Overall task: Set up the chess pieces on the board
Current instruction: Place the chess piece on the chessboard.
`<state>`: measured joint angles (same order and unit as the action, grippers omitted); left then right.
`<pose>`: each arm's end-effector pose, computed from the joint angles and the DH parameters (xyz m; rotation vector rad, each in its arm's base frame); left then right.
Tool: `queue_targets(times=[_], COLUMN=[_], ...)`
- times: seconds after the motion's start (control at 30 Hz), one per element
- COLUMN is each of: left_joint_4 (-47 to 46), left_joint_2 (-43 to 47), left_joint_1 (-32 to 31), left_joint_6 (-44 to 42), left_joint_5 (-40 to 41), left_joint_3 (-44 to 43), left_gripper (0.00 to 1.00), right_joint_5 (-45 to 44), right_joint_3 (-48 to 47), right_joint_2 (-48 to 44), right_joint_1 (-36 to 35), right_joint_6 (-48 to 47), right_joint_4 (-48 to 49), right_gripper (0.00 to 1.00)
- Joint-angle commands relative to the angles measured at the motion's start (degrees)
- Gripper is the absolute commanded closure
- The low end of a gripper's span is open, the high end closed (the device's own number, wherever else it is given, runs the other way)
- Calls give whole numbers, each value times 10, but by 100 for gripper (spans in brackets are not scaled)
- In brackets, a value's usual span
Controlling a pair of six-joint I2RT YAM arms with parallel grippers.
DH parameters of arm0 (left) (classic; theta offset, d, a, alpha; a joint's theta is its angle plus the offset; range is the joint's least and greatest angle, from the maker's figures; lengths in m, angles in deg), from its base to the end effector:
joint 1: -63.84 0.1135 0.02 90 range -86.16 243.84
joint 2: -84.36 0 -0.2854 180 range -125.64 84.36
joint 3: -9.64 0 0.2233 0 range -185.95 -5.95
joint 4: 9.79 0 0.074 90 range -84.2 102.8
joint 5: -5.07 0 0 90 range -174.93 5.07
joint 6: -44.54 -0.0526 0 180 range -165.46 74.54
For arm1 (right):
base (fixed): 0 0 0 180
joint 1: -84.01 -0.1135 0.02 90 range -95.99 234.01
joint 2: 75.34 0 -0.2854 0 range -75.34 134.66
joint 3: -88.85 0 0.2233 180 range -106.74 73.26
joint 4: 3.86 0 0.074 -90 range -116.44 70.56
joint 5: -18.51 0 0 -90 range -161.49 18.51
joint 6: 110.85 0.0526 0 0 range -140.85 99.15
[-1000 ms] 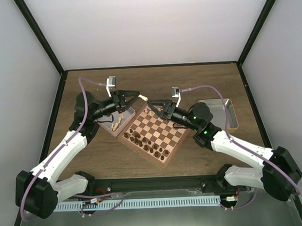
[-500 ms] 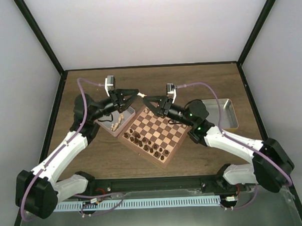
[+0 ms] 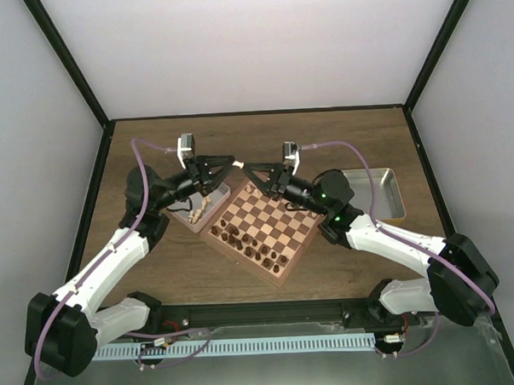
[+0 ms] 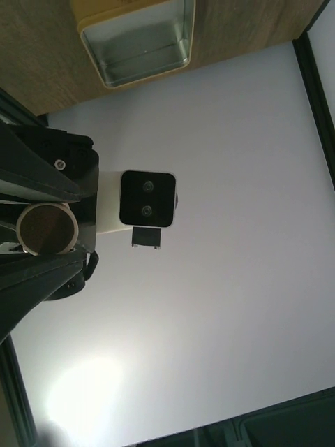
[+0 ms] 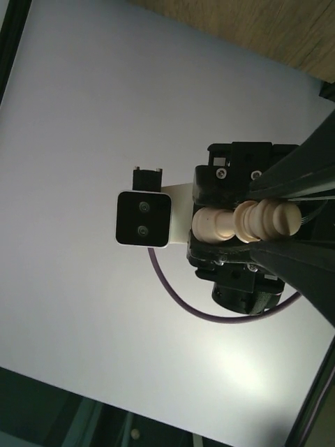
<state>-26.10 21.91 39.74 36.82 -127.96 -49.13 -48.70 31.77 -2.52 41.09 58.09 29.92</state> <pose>0.1867 -0.1228 0.3768 -0.0885 1.7610 -1.9554 0.1817 0.1968 0.3635 0.0696 1.5979 2.0062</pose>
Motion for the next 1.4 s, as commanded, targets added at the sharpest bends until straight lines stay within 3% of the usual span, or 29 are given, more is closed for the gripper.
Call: queue_targets(times=[0.0, 0.1, 0.13, 0.23, 0.3, 0.43, 0.57, 0.7, 0.93, 1.37], left_joint_4=[13, 89, 158, 342, 423, 518, 545, 544, 533, 524], left_joint_2=[10, 20, 26, 42, 48, 42, 31, 19, 30, 46], left_joint_1=[0, 2, 3, 5, 7, 7, 7, 8, 8, 7], left_joint_6=[-24, -98, -141, -295, -377, -510, -594, -616, -615, -613], left_joint_5=[7, 28, 46, 174, 266, 416, 484, 484, 469, 479], left_joint_3=[14, 7, 0, -26, -41, -72, -93, -93, -81, -63], left_gripper=[78, 56, 50, 37, 34, 31, 30, 30, 30, 29], right_joint_5=[-28, -31, -30, -24, -41, -100, -128, -148, -218, -316], right_joint_3=[-17, -18, -18, -51, -93, -162, -254, -325, -371, -437], right_joint_2=[-14, -30, -36, -45, -42, -10, 59, 128, 210, 335], right_joint_1=[3, 6, 9, 20, 24, 24, 23, 20, 14, 36], right_joint_6=[-18, -57, -75, -182, -265, -398, -490, -534, -553, -574], right_joint_4=[-23, -99, -132, -301, -460, -658, -834, -970, -1066, -1051], right_gripper=[94, 95, 95, 93, 93, 93, 95, 96, 96, 95])
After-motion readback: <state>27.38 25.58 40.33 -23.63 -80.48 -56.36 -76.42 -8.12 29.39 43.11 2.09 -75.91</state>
